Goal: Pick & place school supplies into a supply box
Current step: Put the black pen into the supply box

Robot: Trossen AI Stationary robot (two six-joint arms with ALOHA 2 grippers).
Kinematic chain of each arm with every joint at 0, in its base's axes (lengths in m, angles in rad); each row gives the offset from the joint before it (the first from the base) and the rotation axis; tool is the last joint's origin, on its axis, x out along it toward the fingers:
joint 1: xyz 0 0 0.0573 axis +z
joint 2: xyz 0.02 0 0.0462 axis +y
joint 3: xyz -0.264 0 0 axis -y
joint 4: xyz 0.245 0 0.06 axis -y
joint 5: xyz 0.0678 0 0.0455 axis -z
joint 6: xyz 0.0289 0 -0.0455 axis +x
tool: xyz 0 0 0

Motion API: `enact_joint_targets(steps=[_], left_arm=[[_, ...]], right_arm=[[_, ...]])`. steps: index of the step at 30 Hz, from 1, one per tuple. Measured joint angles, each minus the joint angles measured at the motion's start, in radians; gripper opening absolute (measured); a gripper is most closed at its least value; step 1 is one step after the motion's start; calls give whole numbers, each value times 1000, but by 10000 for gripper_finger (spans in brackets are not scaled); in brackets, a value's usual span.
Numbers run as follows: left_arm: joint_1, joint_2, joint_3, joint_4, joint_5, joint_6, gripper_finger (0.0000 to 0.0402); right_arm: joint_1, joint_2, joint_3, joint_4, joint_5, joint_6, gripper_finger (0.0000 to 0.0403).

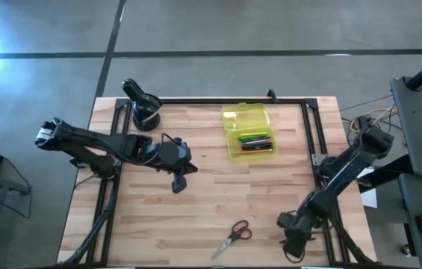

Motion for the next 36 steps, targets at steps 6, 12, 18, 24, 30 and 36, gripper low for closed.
enact_joint_targets(steps=[6, 12, 18, 24, 30, 36], left_arm=[[-29, 25, 0, -1, 0, -66, 0], [-55, 42, 2, 2, 0, -109, 0], [-69, 44, 3, 8, 0, -151, 0], [-78, 44, 3, 8, 0, -159, 0], [-78, 44, 3, 8, -5, -131, 0], [-78, 44, 3, 8, -26, -108, 0]], right_arm=[[6, 89, -4, -10, -55, 5, 13], [15, 155, -7, -10, -171, -34, 9], [19, 209, -19, -47, -190, -65, 8], [6, 199, -19, -260, -169, -185, 8], [-37, 160, -24, -416, -49, -303, 8], [-104, 151, -26, -426, 17, -381, 9]])
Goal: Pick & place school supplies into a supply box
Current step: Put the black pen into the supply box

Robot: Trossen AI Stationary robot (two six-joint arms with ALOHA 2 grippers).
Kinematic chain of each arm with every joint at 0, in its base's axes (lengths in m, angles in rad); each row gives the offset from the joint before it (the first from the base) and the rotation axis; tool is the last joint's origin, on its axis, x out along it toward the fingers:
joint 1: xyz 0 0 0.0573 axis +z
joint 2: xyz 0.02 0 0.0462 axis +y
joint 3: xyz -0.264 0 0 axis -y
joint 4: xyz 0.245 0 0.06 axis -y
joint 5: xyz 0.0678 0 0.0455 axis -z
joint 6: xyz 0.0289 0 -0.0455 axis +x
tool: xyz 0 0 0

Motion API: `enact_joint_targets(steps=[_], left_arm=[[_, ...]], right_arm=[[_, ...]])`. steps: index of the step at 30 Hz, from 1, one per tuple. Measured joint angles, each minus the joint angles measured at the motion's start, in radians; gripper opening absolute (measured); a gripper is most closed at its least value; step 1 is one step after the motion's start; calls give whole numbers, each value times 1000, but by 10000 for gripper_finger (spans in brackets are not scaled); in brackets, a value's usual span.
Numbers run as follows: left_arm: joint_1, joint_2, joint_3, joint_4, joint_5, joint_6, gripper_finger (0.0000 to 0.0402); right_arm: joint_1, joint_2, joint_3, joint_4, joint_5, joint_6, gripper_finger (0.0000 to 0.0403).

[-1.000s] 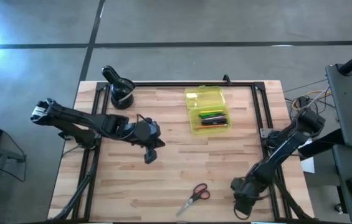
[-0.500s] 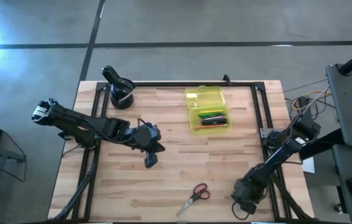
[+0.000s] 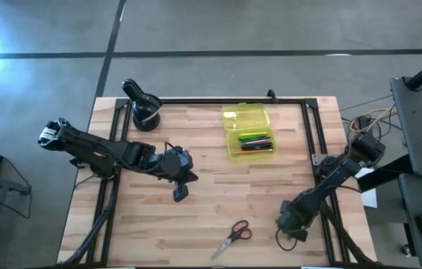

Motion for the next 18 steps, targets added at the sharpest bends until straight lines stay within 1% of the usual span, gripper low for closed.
enact_joint_targets(steps=[3, 8, 10, 15, 18], left_arm=[[0, 0, 0, 0, 0, 1, 0], [0, 0, 0, 0, 0, 8, 0], [0, 0, 0, 0, 0, 8, 0], [0, 0, 0, 0, -16, 8, 0], [0, 0, 0, 0, -17, 8, 0]], right_arm=[[-35, -2, 0, 1, 14, -30, 9], [-82, -27, 0, 12, 84, -48, 9], [-101, -46, -1, 21, 124, -52, 9], [-150, -100, -4, 71, 287, -64, 9], [-179, -139, -4, 82, 280, -61, 9]])
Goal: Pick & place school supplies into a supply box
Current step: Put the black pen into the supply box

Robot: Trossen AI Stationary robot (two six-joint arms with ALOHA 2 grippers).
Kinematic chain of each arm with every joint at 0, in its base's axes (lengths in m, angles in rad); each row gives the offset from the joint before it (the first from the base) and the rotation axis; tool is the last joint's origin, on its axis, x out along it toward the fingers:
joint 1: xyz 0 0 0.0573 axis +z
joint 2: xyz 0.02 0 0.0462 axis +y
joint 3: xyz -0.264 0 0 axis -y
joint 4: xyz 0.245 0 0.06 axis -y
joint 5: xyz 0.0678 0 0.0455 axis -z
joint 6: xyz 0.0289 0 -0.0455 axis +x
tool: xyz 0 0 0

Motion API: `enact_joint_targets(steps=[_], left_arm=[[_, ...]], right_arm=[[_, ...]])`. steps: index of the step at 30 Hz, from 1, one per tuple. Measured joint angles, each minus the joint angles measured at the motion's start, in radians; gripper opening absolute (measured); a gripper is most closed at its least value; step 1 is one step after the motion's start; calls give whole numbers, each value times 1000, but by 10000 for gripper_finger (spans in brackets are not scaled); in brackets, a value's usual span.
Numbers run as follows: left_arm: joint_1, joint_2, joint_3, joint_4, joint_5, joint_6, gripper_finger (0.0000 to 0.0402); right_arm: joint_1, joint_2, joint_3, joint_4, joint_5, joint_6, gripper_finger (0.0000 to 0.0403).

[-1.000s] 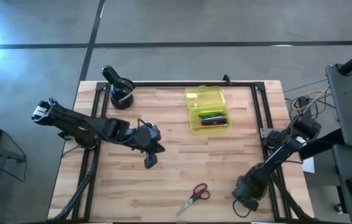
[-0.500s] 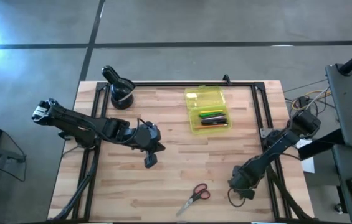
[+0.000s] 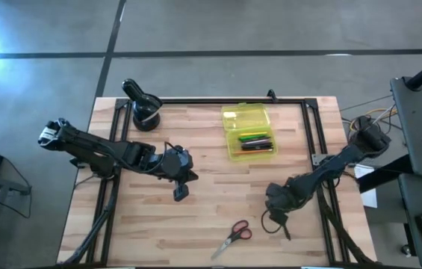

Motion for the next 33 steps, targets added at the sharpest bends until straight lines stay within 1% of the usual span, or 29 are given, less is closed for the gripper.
enact_joint_targets(steps=[2, 7, 11, 15, 19, 23, 28, 33], left_arm=[[0, 0, 0, 0, -1, 0, 0], [0, 0, 0, 0, -1, -9, 0], [0, 0, 0, 0, -1, -13, 0], [0, 0, 0, 0, -8, -13, 0], [0, 0, 0, 5, -23, -17, 0], [0, 0, 0, 11, -29, -25, 0], [0, 0, 0, 13, -34, -34, 0], [0, 0, 0, 13, -34, -34, 0]], right_arm=[[-17, -27, 0, -4, -26, 56, 9], [-27, -116, 1, -2, -30, 222, 18], [-24, -172, 2, 8, -38, 287, 47], [-23, -186, 2, 7, -42, 314, 87], [-19, -164, 2, 10, -53, 369, 126], [-5, -114, 2, 22, -54, 457, 151], [24, -48, 4, 40, -71, 508, 161], [55, 2, 4, 129, -83, 521, 162]])
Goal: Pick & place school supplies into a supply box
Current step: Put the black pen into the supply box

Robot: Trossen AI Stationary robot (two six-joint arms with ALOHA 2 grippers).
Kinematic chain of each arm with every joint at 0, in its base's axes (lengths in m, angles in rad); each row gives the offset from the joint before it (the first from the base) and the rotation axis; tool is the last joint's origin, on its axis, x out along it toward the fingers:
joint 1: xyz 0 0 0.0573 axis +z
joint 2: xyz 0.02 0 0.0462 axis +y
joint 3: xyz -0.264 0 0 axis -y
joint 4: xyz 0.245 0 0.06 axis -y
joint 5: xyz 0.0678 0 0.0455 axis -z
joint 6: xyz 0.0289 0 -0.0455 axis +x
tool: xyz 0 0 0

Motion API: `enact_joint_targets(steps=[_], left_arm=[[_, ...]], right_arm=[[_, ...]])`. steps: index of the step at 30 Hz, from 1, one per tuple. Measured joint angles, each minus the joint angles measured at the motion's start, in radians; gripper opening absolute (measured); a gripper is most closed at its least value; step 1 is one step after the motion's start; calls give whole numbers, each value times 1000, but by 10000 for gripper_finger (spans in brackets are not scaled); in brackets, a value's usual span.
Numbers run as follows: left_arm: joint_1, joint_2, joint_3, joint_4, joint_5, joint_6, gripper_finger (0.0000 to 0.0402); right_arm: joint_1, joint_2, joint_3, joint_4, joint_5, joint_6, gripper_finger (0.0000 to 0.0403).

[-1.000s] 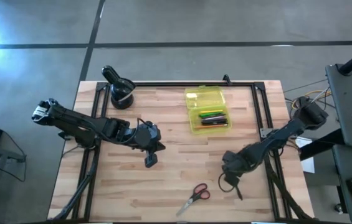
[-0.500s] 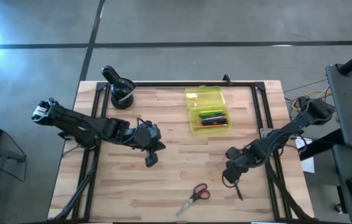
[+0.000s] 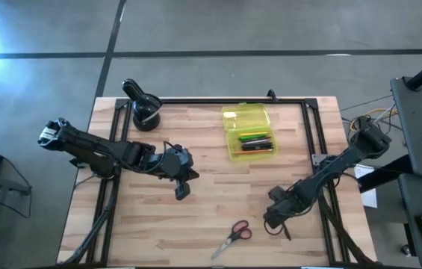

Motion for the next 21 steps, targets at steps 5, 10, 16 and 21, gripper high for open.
enact_joint_targets(steps=[5, 10, 16, 21], left_arm=[[0, 0, 0, 1, 0, 0, 0], [0, 0, 0, 2, 1, 8, 0], [0, 0, 0, 1, 2, 6, 0], [0, 0, 0, 2, 2, 6, 0]], right_arm=[[26, 53, 5, 75, -7, 45, 162], [33, 110, 10, 75, -54, 49, 152], [33, 124, 9, 68, -60, 5, 122], [33, 115, 6, 55, -62, -53, 65]])
